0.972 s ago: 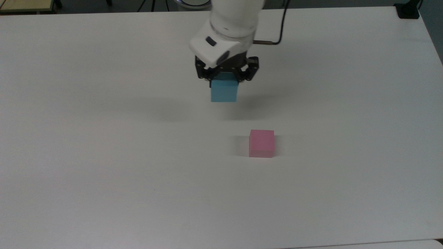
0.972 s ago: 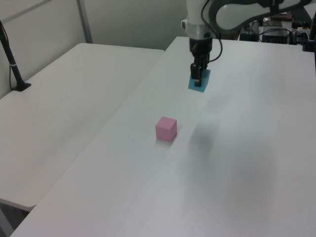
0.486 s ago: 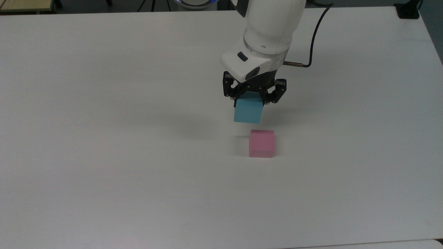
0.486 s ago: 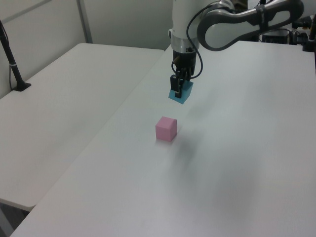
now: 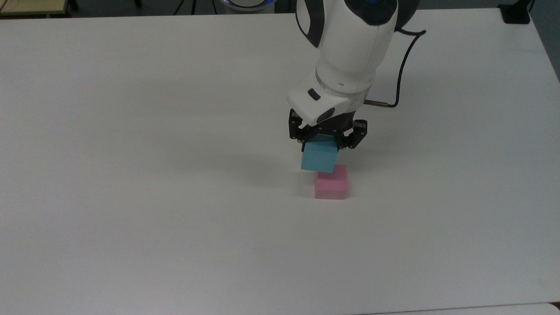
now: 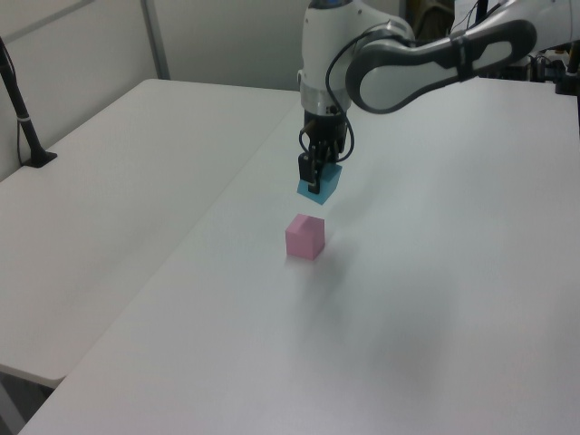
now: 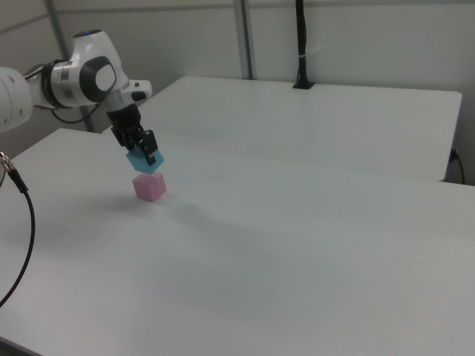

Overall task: Put blue cube on pink cube
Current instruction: 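Lower the light-blue cube onto the top of the pink cube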

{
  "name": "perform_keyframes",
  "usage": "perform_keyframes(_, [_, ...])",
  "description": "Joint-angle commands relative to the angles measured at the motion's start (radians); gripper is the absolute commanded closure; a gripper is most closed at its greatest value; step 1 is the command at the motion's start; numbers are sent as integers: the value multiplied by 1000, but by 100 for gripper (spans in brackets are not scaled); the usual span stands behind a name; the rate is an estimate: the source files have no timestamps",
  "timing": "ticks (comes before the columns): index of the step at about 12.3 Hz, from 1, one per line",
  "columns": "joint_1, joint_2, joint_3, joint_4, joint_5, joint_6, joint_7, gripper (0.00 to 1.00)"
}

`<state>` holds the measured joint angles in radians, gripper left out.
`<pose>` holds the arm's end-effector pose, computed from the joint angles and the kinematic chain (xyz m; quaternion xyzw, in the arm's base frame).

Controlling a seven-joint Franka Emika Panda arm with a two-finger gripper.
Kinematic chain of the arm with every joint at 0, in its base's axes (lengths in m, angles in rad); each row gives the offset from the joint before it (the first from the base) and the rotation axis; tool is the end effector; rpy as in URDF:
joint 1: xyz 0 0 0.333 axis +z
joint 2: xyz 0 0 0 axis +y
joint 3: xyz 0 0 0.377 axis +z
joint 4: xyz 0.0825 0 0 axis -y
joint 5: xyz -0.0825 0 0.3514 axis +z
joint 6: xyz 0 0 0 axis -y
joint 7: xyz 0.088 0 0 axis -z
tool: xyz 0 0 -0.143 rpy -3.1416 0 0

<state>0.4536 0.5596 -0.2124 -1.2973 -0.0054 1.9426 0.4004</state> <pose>0.6984 0.2098 0.4604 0.9953 -0.0600 0.0644 0.0395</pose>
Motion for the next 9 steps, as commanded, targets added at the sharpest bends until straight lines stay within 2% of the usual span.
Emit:
perform_keyframes(1, [4,31,4,26,50,29,15,72])
perform_keyframes(9, [8,89,27,26,59,90,38,64])
